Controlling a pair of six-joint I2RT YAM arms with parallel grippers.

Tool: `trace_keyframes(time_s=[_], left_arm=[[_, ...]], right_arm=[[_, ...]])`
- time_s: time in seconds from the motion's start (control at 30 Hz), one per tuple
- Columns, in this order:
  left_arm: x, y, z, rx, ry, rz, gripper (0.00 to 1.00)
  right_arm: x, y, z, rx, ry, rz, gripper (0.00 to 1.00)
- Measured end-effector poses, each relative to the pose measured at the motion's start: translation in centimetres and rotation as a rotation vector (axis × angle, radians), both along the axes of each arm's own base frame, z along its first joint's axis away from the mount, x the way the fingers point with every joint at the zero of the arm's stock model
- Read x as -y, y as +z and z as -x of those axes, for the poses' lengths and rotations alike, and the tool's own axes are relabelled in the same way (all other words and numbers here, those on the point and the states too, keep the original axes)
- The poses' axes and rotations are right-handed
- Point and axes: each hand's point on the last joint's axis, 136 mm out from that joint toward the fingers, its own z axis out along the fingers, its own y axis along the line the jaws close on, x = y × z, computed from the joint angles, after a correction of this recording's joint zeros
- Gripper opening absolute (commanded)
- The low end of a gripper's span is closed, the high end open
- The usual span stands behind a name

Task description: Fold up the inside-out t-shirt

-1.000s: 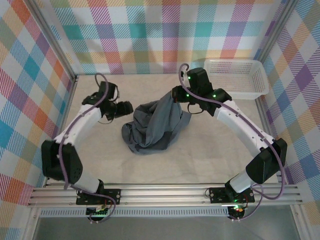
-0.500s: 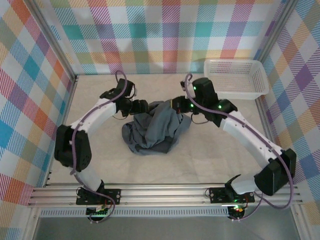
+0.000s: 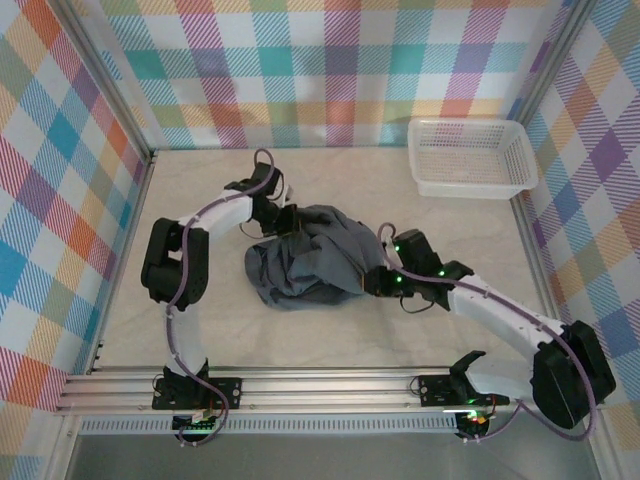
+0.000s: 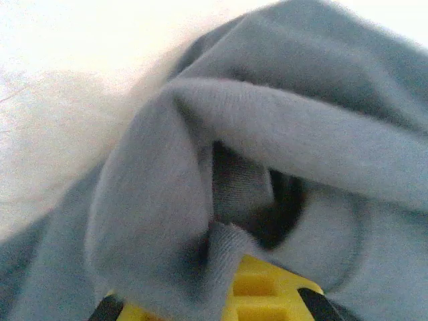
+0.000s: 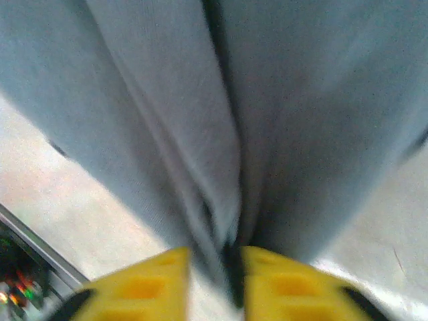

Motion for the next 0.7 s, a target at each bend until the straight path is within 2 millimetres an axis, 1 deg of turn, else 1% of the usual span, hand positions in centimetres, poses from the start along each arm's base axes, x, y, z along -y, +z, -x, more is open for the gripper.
trace_keyframes(time_s=[0.03, 0.07, 0.1, 0.17, 0.2, 0.23, 0.3, 0.33, 0.4, 0.43, 0.47, 0.53, 0.57, 0.6, 0.63, 0.67, 0.7], left_arm=[[0.4, 1.8, -0.1, 0.028, -0.001, 0.04, 0.0], [0.8, 3.6, -0.1, 0.056, -0.005, 0.076, 0.0], [1.1, 5.6, 0.1, 0.088, -0.01, 0.111, 0.0], [1.6, 9.0, 0.5, 0.147, -0.028, 0.166, 0.0], [1.7, 10.6, 0.8, 0.174, -0.038, 0.19, 0.0], [1.8, 11.6, 1.1, 0.19, -0.045, 0.206, 0.0], [2.0, 12.9, 1.7, 0.209, -0.06, 0.229, 0.0], [2.2, 13.3, 2.0, 0.212, -0.069, 0.234, 0.0], [2.4, 13.4, 2.3, 0.213, -0.082, 0.236, 0.0], [2.5, 13.3, 2.4, 0.209, -0.084, 0.236, 0.0], [2.5, 13.1, 2.5, 0.204, -0.087, 0.233, 0.0], [2.6, 12.9, 2.9, 0.189, -0.092, 0.231, 0.0], [2.6, 12.8, 3.0, 0.184, -0.093, 0.231, 0.0], [2.7, 12.8, 3.1, 0.182, -0.095, 0.232, 0.0], [2.6, 12.9, 3.1, 0.181, -0.097, 0.231, 0.0], [2.6, 12.9, 3.2, 0.182, -0.098, 0.229, 0.0], [2.5, 13.0, 3.3, 0.185, -0.099, 0.221, 0.0]], right_arm=[[0.2, -0.5, 0.3, -0.026, 0.005, 0.017, 0.59], [0.2, -0.5, 0.3, -0.031, 0.011, 0.028, 0.63], [0.0, 0.0, -0.1, -0.02, 0.023, 0.038, 0.68], [-0.9, 2.2, -1.7, 0.043, 0.047, 0.034, 0.75], [-1.6, 3.7, -3.0, 0.093, 0.06, 0.026, 0.77], [-2.4, 5.3, -4.4, 0.147, 0.075, 0.017, 0.78], [-3.8, 7.9, -7.1, 0.24, 0.103, 0.013, 0.8], [-4.5, 8.9, -8.6, 0.285, 0.111, 0.021, 0.81], [-5.5, 9.7, -11.4, 0.357, 0.122, 0.058, 0.82], [-6.1, 9.5, -12.9, 0.391, 0.134, 0.087, 0.83], [-6.6, 8.8, -14.2, 0.415, 0.151, 0.116, 0.83], [-7.4, 6.9, -16.0, 0.434, 0.191, 0.162, 0.82], [-7.8, 5.4, -16.7, 0.433, 0.216, 0.184, 0.78], [-8.1, 4.1, -17.2, 0.43, 0.233, 0.201, 0.66], [-8.3, 2.6, -17.6, 0.42, 0.255, 0.221, 0.46], [-8.5, 1.3, -17.9, 0.403, 0.271, 0.235, 0.22], [-8.7, 0.4, -18.0, 0.387, 0.281, 0.242, 0.06]])
